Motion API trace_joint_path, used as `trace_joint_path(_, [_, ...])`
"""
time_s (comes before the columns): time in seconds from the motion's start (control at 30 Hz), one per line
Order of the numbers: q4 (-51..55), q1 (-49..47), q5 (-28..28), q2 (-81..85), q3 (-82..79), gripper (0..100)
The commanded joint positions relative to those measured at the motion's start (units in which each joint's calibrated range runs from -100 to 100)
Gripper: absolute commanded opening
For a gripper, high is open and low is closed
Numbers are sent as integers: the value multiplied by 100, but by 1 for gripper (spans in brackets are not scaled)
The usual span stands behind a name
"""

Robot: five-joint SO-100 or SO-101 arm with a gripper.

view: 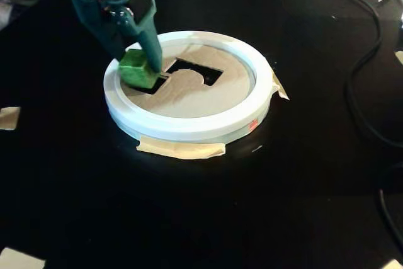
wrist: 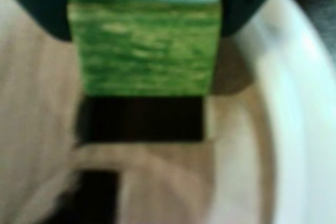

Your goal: Pick up the square block and drop it in corresponding square shaped hole

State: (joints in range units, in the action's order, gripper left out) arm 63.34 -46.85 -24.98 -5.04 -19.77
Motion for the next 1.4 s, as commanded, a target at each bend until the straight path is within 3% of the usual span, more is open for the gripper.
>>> trace_joint_path(0.0, [-558,29,63,43,401,30])
trace_joint_path(0.47, [-518,-59,24,-155,355,31])
trace_joint_path(0.57, [-508,-71,20,-146,355,42])
trace_joint_path(0.63, [-508,-71,20,-146,355,56])
trace_joint_path(0.67, [-498,-84,20,-137,355,68])
trace_joint_path(0.77, [-358,-84,20,-83,355,78])
trace_joint_path(1.37, [184,-646,20,428,437,78])
